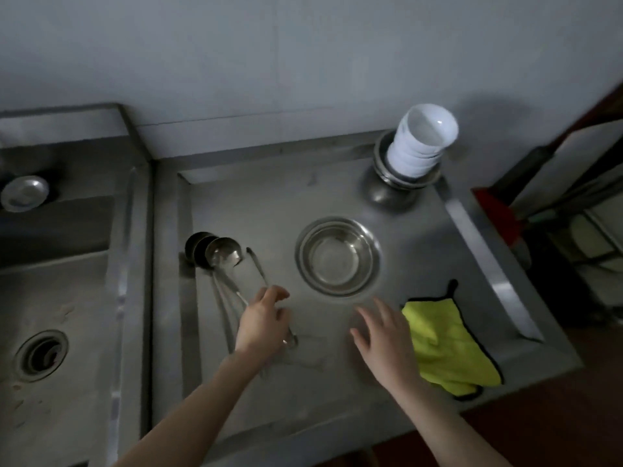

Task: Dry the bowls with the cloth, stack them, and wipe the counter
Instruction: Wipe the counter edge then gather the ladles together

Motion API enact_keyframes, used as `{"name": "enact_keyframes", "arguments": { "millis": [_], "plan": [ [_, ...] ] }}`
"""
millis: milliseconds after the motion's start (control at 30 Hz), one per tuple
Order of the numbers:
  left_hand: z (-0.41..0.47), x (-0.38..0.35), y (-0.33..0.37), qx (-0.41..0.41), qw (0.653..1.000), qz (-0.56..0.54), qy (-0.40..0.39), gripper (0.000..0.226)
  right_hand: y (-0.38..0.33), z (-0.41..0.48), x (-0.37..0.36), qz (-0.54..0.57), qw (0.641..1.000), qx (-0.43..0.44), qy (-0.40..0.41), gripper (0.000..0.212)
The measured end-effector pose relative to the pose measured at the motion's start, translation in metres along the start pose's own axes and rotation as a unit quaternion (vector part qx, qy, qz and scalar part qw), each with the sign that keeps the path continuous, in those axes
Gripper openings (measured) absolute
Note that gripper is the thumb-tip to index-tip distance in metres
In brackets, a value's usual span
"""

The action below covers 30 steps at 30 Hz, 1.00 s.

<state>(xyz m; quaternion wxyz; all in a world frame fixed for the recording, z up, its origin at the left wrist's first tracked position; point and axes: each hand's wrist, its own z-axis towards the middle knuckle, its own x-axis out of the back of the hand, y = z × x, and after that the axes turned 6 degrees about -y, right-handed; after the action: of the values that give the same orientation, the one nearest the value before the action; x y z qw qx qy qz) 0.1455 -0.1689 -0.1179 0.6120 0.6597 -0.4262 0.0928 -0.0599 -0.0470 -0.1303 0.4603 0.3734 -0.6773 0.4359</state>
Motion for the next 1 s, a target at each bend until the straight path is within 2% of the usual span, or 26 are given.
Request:
{"name": "enact_keyframes", "arguments": {
  "millis": [133,233,367,500,733,1000],
  "plan": [
    [0.008,-0.045,0.033,-0.045,0.994,0.001,-0.102,0.030,0.071,-0.043,0.005,-0.097,0.988,-0.098,-0.074,0.066],
    [0.015,-0.081,0.050,-0.063,0.975,0.049,-0.209,0.045,0.098,-0.063,-0.007,-0.101,0.981,-0.101,-0.133,0.077],
    [0.026,-0.126,0.065,-0.094,0.943,0.122,-0.294,0.058,0.108,-0.056,-0.010,-0.092,0.983,-0.121,-0.099,0.076],
    [0.046,-0.161,0.086,-0.146,0.933,0.159,-0.287,0.062,0.131,-0.036,-0.006,-0.069,0.982,-0.166,-0.064,0.075],
    [0.093,-0.203,0.127,-0.192,0.936,0.176,-0.237,0.062,0.195,0.010,0.011,-0.086,0.980,-0.176,-0.037,0.076],
    [0.134,-0.216,0.142,-0.221,0.946,0.167,-0.168,0.052,0.259,0.099,0.037,-0.122,0.989,-0.077,-0.018,0.078]
  ]
}}
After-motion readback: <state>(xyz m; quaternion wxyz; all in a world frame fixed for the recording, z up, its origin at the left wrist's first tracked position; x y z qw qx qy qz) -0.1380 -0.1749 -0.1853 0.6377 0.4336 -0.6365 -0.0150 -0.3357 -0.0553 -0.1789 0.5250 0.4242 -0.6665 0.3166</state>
